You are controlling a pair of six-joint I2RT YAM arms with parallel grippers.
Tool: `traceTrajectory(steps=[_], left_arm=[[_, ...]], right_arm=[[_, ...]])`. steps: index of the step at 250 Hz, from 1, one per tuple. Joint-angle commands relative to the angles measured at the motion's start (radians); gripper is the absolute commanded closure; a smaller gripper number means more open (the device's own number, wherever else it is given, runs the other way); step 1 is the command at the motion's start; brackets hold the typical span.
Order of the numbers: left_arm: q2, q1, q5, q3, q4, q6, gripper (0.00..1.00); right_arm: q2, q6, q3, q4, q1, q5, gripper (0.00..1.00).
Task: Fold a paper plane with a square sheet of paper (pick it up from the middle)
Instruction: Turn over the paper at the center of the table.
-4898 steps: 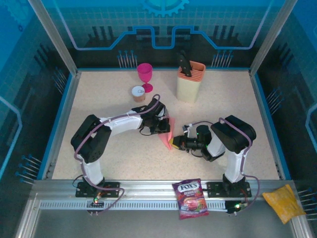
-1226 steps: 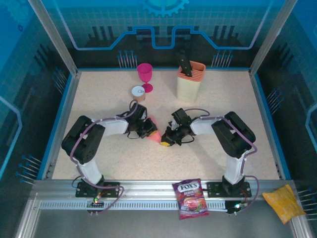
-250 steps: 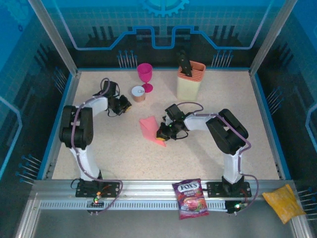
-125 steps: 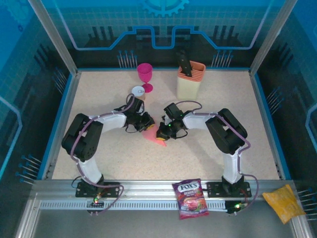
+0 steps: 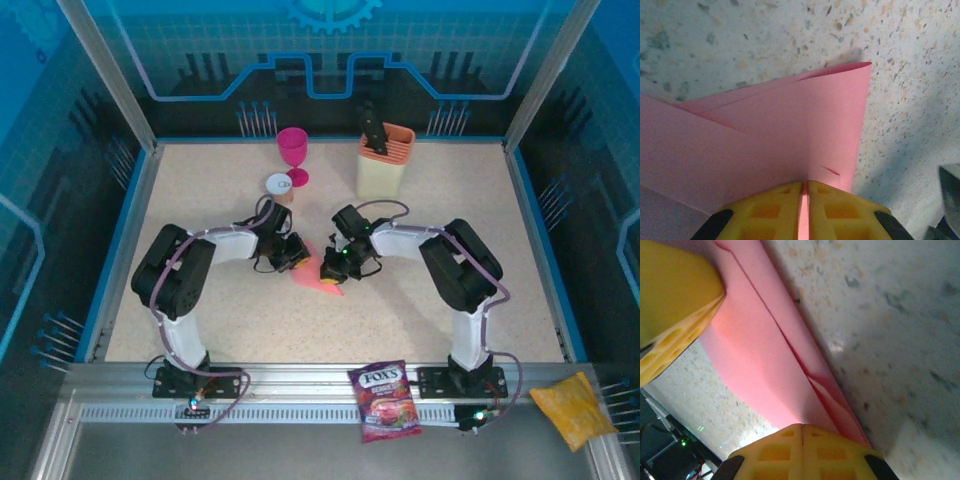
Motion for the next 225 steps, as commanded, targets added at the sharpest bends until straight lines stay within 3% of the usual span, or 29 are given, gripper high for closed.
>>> traceTrajectory(steps=[1,37,91,154,225], left_arm=[[0.023,0.008,-0.019,-0.005,-0.013,0.052,0.86],[0.029,0.014,-0.02,-0.013,-0.011,0.064,0.86],[0.043,0.017,-0.01,-0.011,-0.005,0.072,0.87],[0.046,0.022,-0.008,-0.014,-0.006,0.077,0.87],[0.048,0.023,-0.008,-0.027,-0.001,0.077,0.88]], right_arm=[[-0.103,-0.037,-0.001,-0.082,-0.037,0.003,0.9],[-0.171,-0.053,-0.089,-0.092,-0.065,0.018,0.71],[-0.195,-0.049,-0.192,-0.069,-0.069,0.014,0.63],[-0.17,-0.027,-0.226,-0.041,-0.035,0.01,0.64],[-0.128,-0.003,-0.185,-0.017,0.0,0.002,0.77]])
